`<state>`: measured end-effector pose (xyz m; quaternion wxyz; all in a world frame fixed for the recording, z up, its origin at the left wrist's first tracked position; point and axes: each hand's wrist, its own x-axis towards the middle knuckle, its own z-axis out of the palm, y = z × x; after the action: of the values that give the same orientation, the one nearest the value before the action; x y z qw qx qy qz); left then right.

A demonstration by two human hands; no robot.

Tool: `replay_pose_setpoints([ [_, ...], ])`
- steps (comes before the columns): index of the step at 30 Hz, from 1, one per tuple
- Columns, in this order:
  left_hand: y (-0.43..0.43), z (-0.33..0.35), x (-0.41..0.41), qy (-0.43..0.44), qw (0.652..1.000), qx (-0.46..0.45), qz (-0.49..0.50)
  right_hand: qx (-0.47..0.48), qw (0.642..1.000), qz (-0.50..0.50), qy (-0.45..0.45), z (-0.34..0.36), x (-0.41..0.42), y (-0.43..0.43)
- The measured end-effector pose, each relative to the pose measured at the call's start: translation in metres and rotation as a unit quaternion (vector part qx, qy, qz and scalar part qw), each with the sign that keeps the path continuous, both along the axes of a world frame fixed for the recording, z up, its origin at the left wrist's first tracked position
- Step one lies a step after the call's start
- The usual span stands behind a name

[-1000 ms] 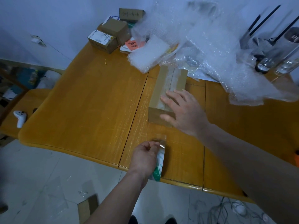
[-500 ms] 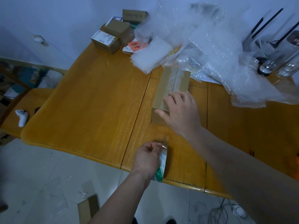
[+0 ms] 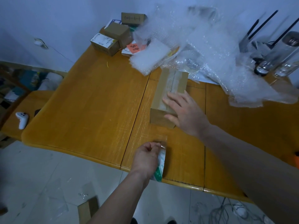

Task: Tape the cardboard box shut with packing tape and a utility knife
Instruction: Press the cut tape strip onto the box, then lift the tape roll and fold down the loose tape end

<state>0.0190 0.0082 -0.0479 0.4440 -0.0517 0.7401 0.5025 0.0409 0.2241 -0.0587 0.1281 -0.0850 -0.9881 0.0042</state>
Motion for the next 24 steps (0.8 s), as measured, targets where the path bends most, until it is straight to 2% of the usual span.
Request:
replay_pose_setpoints([
  [4,-0.002,0.004,0.001,0.006,1.0,-0.002,0.002,-0.005,0.999,0.009,-0.044,-0.001,0.004,0.004],
  [8,-0.007,0.019,0.005,0.015,1.0,0.005,0.007,-0.068,0.994,0.004,-0.083,0.024,0.01,0.001],
  [11,-0.012,0.044,0.008,0.032,0.999,0.032,0.007,-0.153,0.985,-0.079,-0.003,0.063,0.027,-0.013],
  [13,-0.013,0.068,0.01,0.047,0.997,0.056,0.013,-0.268,0.952,-0.14,0.048,0.098,0.042,-0.024],
  [16,-0.011,0.11,0.013,0.067,0.992,0.1,0.023,-0.414,0.89,-0.174,0.075,0.159,0.065,-0.043],
  [21,-0.006,0.198,0.02,0.103,0.977,0.188,0.021,-0.454,0.862,-0.179,0.139,0.259,0.089,-0.064],
  [24,-0.003,0.249,0.027,0.139,0.962,0.236,0.017,-0.443,0.868,-0.165,0.154,0.318,0.096,-0.072],
])
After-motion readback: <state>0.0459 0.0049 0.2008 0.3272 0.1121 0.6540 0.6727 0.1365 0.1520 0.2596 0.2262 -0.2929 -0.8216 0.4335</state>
